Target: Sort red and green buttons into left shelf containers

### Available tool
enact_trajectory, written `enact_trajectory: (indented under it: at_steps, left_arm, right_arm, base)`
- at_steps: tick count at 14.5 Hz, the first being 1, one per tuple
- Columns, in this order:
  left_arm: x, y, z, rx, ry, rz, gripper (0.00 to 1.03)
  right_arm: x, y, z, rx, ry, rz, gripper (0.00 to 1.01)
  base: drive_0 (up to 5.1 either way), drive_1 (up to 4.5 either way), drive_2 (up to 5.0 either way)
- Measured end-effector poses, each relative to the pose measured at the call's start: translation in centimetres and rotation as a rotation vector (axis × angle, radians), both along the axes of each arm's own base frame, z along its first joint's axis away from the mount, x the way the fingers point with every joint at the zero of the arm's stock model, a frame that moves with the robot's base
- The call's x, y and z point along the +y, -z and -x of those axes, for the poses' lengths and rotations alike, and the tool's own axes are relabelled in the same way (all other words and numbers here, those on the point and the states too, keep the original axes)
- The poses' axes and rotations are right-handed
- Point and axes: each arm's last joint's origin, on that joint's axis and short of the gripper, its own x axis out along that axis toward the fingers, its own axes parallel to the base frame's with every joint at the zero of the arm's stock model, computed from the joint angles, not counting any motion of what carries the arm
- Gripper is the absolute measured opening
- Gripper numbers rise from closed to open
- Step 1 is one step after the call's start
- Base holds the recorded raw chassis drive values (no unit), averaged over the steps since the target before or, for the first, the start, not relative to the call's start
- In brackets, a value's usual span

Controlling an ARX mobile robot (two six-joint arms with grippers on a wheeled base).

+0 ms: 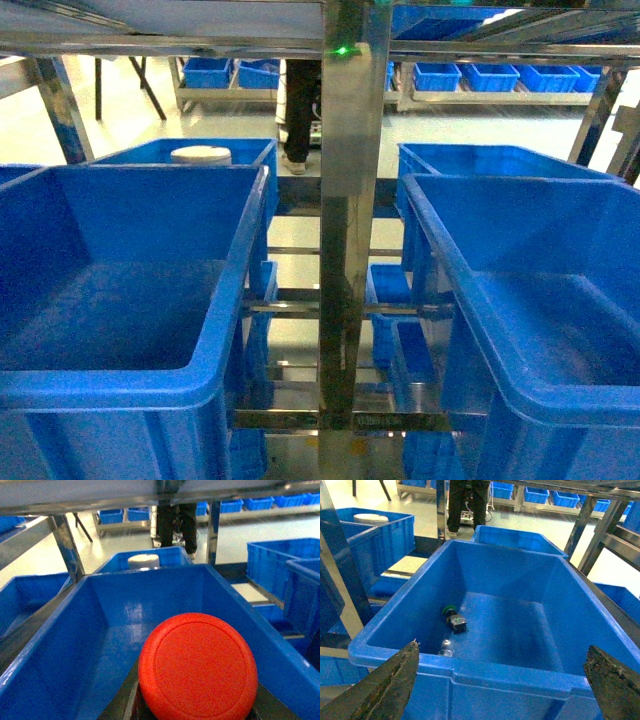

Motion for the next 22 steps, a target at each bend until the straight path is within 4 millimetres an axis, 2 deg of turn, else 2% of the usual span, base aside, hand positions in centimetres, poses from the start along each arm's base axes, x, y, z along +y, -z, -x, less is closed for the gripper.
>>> enact_trajectory:
  at_steps: [3,6,11,12,14,15,20,21,22]
  left_arm:
    - [0.6,0.8,-3.5,0.107,0.003,-0.017,0.25]
    - [0.6,0.9,-3.9,0.124,0.006,-0.021,0.25]
    - [0.9,1.7,-7.1,0.308,0.026,-0.008,0.25]
    - [0.5,1.1,-10.5,0.362,0.016,-0.040,0.25]
    - [0.3,1.3,-12.3,0.391,0.004,-0.086,0.25]
    - [0.3,1.7,-12.6,0.414,0.005,-0.098,0.30]
    - [0.3,1.0,-13.3,0.365,0.014,-0.097,0.91]
    - [0.4,1.1,-13.2,0.362,0.012,-0.088,1.00]
    - [0.4,1.4,-12.8,0.371,0.018,-0.078,0.97]
  right_arm:
    - [0.0,0.0,0.0,0.000,0.000,0.000,0.98]
    - [0.0,0.0,0.0,0.000,0.000,0.000,0.98]
    - [0.0,0.0,0.0,0.000,0.000,0.000,0.98]
    - [0.0,0.0,0.0,0.000,0.000,0.000,0.98]
    - [0.0,0.0,0.0,0.000,0.000,0.000,0.98]
    - [0.0,0.0,0.0,0.000,0.000,0.000,0.98]
    - [0.0,0.0,0.0,0.000,0.000,0.000,0.98]
    - [0.0,0.0,0.0,0.000,0.000,0.000,0.98]
    - [0.0,0.0,0.0,0.000,0.000,0.000,0.98]
  base:
    - [0.0,0.00,0.0]
    - [0.0,0.00,0.0]
    - [0.0,0.00,0.0]
    - [0.0,0.00,0.0]
    - [0.0,0.00,0.0]
    - [0.0,0.00,0.0]
    - [0.0,0.00,0.0]
    - [0.0,0.00,0.0]
    - [0.0,0.00,0.0]
